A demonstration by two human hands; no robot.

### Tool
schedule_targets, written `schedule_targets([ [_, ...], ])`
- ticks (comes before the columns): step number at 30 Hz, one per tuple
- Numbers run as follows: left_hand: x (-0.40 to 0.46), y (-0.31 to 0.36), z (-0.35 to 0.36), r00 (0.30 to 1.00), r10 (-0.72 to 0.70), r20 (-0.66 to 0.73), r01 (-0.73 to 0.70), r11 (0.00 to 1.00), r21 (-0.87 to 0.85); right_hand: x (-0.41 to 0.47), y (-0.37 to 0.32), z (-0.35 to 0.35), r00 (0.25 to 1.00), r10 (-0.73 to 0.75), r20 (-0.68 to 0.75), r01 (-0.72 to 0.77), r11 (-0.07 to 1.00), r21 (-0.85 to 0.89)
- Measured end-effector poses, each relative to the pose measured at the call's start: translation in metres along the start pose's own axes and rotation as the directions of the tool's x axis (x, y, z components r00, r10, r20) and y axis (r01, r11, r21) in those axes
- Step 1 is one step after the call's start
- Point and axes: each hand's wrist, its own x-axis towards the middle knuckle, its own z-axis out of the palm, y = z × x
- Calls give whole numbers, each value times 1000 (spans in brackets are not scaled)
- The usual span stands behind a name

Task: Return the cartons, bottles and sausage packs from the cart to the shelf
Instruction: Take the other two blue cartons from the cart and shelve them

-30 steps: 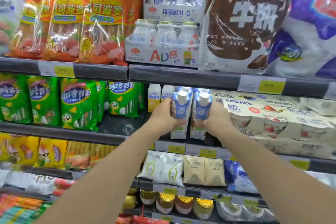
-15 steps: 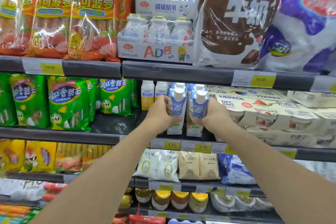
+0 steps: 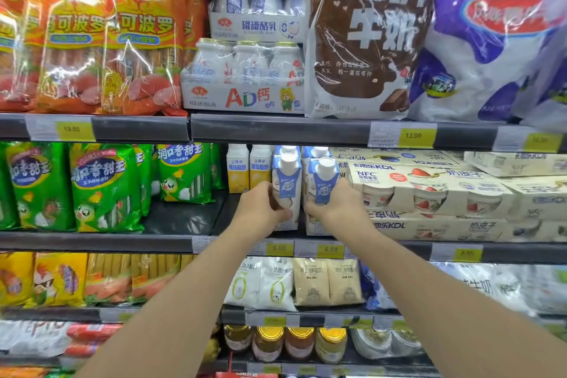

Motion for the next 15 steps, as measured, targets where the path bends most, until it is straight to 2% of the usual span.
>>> schedule_targets([
  [15,-5,2,0,1000,2,-4,-2,1000,-17,-7,-4,-5,1000,29,-1,-29,998,60],
])
